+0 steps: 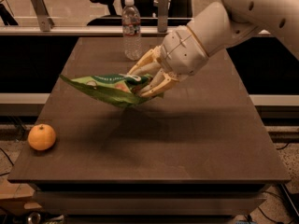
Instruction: Move green rice chip bag near orange
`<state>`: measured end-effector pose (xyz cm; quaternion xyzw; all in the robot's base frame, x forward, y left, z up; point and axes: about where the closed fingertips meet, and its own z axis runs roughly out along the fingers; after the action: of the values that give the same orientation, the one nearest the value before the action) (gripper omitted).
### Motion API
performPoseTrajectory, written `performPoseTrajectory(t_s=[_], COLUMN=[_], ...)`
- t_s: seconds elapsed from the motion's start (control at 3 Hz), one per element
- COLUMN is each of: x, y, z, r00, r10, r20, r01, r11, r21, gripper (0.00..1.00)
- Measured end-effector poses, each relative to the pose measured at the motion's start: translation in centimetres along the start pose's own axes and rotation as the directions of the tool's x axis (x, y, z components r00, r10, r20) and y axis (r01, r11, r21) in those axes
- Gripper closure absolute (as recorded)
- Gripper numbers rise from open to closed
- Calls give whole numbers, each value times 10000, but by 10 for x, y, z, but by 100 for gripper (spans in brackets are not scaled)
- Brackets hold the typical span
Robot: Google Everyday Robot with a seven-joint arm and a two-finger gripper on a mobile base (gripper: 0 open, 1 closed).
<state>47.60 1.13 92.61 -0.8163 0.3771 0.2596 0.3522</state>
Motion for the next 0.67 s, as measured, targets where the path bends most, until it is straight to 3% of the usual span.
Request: performPoseTrajectory(t_s=[0.67], x=[-14], y=[7], z=[38], r00=[9992], r10=[-121], r20=[387], r01=[145], r11=[9979], r21=[-624], gripper=[100])
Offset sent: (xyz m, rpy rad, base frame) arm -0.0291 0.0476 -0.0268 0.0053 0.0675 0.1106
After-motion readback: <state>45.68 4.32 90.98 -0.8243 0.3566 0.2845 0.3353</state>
